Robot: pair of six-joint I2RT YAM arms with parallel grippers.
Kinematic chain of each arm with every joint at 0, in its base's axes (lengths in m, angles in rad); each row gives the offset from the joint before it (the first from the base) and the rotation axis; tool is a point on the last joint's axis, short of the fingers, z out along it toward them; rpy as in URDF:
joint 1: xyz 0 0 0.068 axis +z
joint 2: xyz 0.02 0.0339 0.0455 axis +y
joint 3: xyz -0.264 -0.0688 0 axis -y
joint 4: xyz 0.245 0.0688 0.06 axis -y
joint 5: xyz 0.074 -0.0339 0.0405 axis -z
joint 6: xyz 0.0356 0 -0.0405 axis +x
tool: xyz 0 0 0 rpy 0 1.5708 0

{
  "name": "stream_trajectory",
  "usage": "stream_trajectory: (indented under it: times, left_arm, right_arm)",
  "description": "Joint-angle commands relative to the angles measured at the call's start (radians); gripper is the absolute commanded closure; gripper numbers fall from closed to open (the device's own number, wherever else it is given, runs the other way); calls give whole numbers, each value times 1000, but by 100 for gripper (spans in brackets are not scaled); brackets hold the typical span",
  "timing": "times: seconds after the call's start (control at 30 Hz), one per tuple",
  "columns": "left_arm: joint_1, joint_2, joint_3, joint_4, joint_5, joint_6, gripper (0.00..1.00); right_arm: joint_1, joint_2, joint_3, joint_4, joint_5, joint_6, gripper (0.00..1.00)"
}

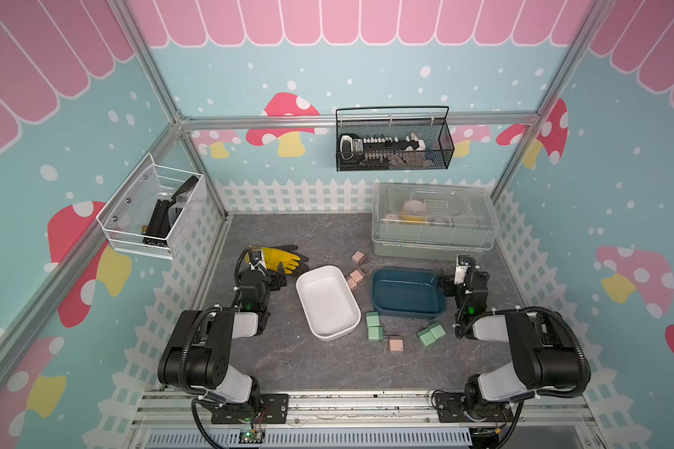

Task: Place the plugs by color into the storage box
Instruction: Move the storage box to the center of the board.

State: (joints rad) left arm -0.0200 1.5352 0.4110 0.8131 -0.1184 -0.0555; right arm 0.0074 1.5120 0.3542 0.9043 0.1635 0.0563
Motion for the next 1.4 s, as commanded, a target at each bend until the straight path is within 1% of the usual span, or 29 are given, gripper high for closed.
stream_trajectory:
  times: [0.0,0.7,0.77,0.83,0.93,1.0,1.07,1.1,1.13,1.17,1.2,1.23,1.3,1.37]
  left_arm:
    - [4,-6,-5,30,9,11,1]
    - [6,-6,-2,26,10,7,1]
    - [12,-9,0,12,23,4,1]
    - [10,-3,-4,31,19,5,1]
    - [12,-6,1,13,23,5,1]
    - [22,-14,2,1,46,-1,1]
    - [17,-17,12,-13,29,5,1]
    - [15,-32,29,-53,13,2,1]
    - [16,-59,63,-132,-25,-14,1]
    - [14,-96,120,-292,-83,-44,1]
    - [14,-127,186,-441,-150,-79,1]
    - [15,-151,261,-610,-192,-121,1]
    - [14,-162,389,-840,-193,-167,1]
    - [7,-154,509,-1079,-195,-265,1]
  right_arm:
    - [5,10,5,11,-9,-19,1]
    - [5,11,6,10,-10,-18,1]
    - [3,9,5,10,-9,-18,1]
    - [4,11,5,10,-10,-19,1]
    - [5,11,9,6,-6,-22,1]
    - [6,11,8,8,-4,-21,1]
    - [11,-2,17,-12,19,-17,1]
    - [19,-26,32,-46,75,-9,1]
    - [50,-72,85,-194,226,22,1]
    - [66,-103,162,-380,340,72,1]
    - [64,-114,224,-504,366,104,1]
    - [65,-113,277,-602,363,121,1]
    - [66,-93,388,-811,380,214,1]
    - [66,-54,527,-1096,423,358,1]
